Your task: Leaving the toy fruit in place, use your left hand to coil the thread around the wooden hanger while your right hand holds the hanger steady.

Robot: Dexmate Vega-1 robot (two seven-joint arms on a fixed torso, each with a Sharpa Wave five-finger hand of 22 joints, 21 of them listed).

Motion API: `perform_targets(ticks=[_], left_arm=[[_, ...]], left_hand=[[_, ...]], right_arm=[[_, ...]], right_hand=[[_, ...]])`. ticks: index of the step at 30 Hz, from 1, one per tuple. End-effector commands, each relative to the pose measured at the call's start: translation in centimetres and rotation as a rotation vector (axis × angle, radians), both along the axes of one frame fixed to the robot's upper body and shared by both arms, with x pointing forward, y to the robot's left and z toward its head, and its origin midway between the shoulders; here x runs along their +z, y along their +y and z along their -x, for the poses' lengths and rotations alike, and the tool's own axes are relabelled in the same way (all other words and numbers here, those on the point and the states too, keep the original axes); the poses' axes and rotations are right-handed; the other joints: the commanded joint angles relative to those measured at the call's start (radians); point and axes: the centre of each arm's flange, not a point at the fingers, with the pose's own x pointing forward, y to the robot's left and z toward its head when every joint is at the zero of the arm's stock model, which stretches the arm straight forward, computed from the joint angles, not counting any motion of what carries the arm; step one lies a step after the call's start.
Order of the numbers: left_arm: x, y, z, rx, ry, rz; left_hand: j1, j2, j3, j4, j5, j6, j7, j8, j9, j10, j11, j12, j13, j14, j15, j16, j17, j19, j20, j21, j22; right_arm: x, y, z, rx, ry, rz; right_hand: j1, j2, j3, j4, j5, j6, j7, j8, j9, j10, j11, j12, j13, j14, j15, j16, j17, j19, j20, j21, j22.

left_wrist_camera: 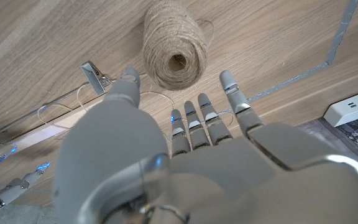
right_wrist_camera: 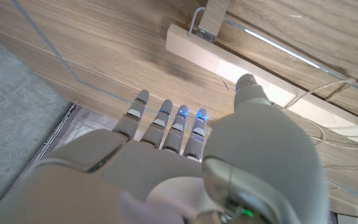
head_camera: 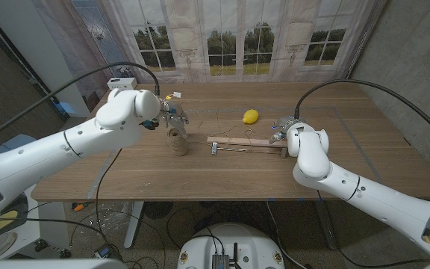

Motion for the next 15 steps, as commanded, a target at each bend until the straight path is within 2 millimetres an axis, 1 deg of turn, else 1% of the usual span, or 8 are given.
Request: perform_targets(ticks=[1,4,6,9,10,12,13,15], left_arm=[[0.0,0.6,1.6,-0.062,-0.186,0.058],[0.0,0.9,2.1,-0.095,-0.258,0.097],[-0.1,1.2,2.4,-0.12,-0.305,0.127],[-0.2,1.5,2.8,-0.152,-0.379,0.163],[-0.2,1.7,2.9,-0.165,-0.402,0.177],[-0.4,2.1,3.2,-0.202,-0.465,0.223],[-0.4,2.1,3.2,-0.207,-0.468,0.225],[-0.5,2.3,3.3,-0.235,-0.496,0.259]], left_hand=[[-0.038,0.016,-0.013,0.019,0.009,-0.018,-0.003,0.008,-0.01,-0.023,0.003,-0.005,-0.006,-0.024,0.002,0.004,-0.007,-0.019,0.001,-0.018,0.0],[-0.07,0.029,-0.021,0.037,0.007,-0.037,-0.018,0.006,-0.019,-0.041,0.0,-0.006,-0.012,-0.033,-0.002,0.006,-0.014,-0.025,-0.001,-0.03,0.0],[-0.089,0.04,-0.025,0.049,0.005,-0.043,-0.022,0.008,-0.022,-0.045,0.003,-0.005,-0.015,-0.04,0.001,0.007,-0.018,-0.029,0.0,-0.036,0.0],[-0.102,0.052,-0.025,0.058,0.004,-0.046,-0.028,0.01,-0.026,-0.048,0.003,-0.003,-0.019,-0.042,0.003,0.009,-0.021,-0.034,-0.001,-0.042,0.0],[-0.106,0.056,-0.025,0.061,0.003,-0.046,-0.03,0.01,-0.027,-0.044,0.003,-0.001,-0.02,-0.041,0.002,0.01,-0.022,-0.035,-0.002,-0.044,0.0],[-0.121,0.069,-0.025,0.07,0.001,-0.044,-0.031,0.013,-0.03,-0.035,0.009,0.004,-0.023,-0.034,0.0,0.015,-0.025,-0.035,-0.013,-0.048,0.0],[-0.132,0.078,-0.026,0.077,-0.001,-0.033,-0.032,0.018,-0.033,-0.026,0.011,0.009,-0.026,-0.03,-0.003,0.018,-0.028,-0.034,-0.014,-0.052,0.001],[-0.142,0.088,-0.025,0.083,-0.002,-0.032,-0.031,0.019,-0.035,-0.017,0.016,0.013,-0.029,-0.022,-0.006,0.021,-0.031,-0.03,-0.018,-0.054,0.001]], right_arm=[[0.0,-0.4,1.0,0.083,-0.162,-0.082],[0.1,-0.7,1.1,0.118,-0.199,-0.126],[0.1,-0.9,1.2,0.15,-0.224,-0.155],[0.0,-1.1,1.2,0.187,-0.254,-0.199],[0.1,-1.2,1.3,0.199,-0.266,-0.218],[0.1,-1.4,1.3,0.234,-0.295,-0.262],[0.1,-1.4,1.3,0.238,-0.297,-0.265],[0.2,-1.5,1.3,0.257,-0.315,-0.299]], right_hand=[[-0.013,0.028,0.005,0.016,0.005,0.011,0.014,0.01,0.001,0.005,0.018,0.007,0.0,-0.008,-0.044,0.012,0.0,0.024,-0.002,0.003,0.003],[-0.022,0.041,0.007,0.022,0.002,0.01,0.018,0.01,0.001,0.003,0.023,0.008,-0.001,-0.012,-0.039,0.013,-0.001,0.031,-0.005,0.004,0.003],[-0.027,0.045,0.007,0.025,-0.001,0.009,0.023,0.011,0.001,0.0,0.029,0.007,-0.001,-0.014,-0.033,0.013,-0.003,0.041,-0.007,0.006,0.003],[-0.036,0.051,0.007,0.03,-0.005,0.01,0.029,0.012,0.0,-0.002,0.034,0.008,-0.001,-0.012,-0.03,0.016,-0.004,0.051,-0.008,0.008,0.003],[-0.039,0.052,0.006,0.031,-0.006,0.01,0.03,0.012,0.0,-0.002,0.035,0.008,-0.002,-0.011,-0.03,0.017,-0.004,0.053,-0.008,0.009,0.003],[-0.05,0.058,0.005,0.037,-0.012,0.018,0.037,0.015,0.0,0.005,0.044,0.012,-0.002,-0.006,-0.029,0.02,-0.006,0.068,-0.011,0.013,0.004],[-0.053,0.062,0.006,0.038,-0.015,0.021,0.038,0.017,0.0,0.01,0.046,0.014,-0.003,0.006,-0.032,0.025,-0.008,0.072,-0.013,0.013,0.004],[-0.055,0.064,0.007,0.037,-0.018,0.032,0.043,0.021,0.0,0.018,0.047,0.017,-0.003,0.013,-0.03,0.028,-0.011,0.079,-0.017,0.014,0.004]])
